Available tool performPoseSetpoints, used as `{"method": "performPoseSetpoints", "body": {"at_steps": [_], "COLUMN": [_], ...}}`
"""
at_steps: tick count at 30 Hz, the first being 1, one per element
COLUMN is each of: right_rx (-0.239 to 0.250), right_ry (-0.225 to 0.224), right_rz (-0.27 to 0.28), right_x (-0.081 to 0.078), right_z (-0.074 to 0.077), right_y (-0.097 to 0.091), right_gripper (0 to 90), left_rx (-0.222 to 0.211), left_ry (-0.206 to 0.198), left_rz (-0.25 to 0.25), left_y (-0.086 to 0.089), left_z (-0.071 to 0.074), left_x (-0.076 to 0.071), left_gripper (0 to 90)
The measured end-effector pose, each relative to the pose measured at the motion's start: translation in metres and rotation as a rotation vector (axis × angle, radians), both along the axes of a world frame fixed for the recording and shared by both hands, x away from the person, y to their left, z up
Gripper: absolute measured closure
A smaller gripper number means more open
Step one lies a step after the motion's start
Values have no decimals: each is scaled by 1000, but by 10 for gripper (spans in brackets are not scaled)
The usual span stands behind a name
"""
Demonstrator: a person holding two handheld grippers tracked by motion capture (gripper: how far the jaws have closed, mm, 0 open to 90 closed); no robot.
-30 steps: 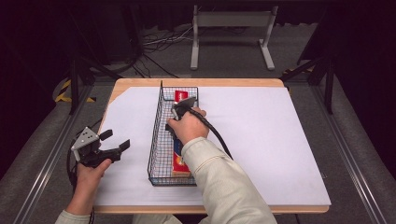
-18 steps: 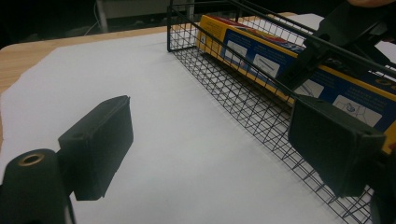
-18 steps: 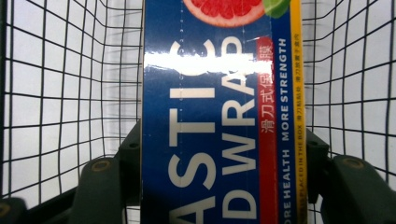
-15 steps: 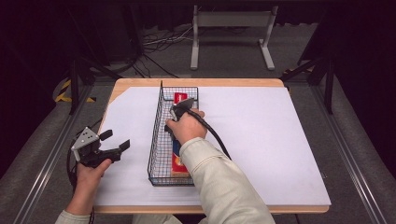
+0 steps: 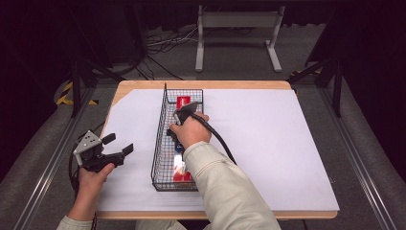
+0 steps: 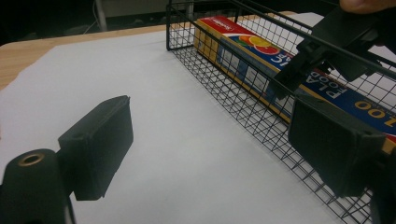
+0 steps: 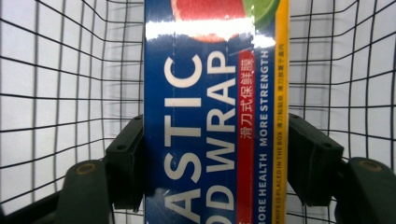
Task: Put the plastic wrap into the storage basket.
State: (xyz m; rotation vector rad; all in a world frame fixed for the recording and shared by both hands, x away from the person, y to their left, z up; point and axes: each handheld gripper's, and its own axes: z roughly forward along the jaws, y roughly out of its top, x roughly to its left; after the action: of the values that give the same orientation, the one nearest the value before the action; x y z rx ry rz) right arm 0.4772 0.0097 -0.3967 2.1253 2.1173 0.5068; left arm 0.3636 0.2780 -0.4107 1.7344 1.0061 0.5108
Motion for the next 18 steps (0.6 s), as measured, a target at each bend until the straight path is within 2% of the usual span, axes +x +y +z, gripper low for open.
{"method": "performPoseSetpoints", "body": {"at_steps": [5,10,12,14,16,18], "right_rx": [15,47,54,45,53,50], "right_ry": [-5,-28,-36,-52,-92,-105], "right_rz": [5,3,6,11,15,29], "right_x": [0,0,-1,-4,-6,-7], "right_z": [3,9,13,18,25,29], "right_y": [-2,-3,-3,-3,-3,-5], "right_gripper": [320,304,256,245,246,244], "left_rx": [-1,2,0,-3,1,-1], "left_ry": [-2,-3,-1,-2,-3,-4], "left_rz": [4,1,3,4,3,5], "left_y": [1,0,0,1,1,0], "left_z": [1,1,0,0,0,1], "left_x": [0,0,0,0,0,0], "left_gripper": [147,146,146,146,146,146]}}
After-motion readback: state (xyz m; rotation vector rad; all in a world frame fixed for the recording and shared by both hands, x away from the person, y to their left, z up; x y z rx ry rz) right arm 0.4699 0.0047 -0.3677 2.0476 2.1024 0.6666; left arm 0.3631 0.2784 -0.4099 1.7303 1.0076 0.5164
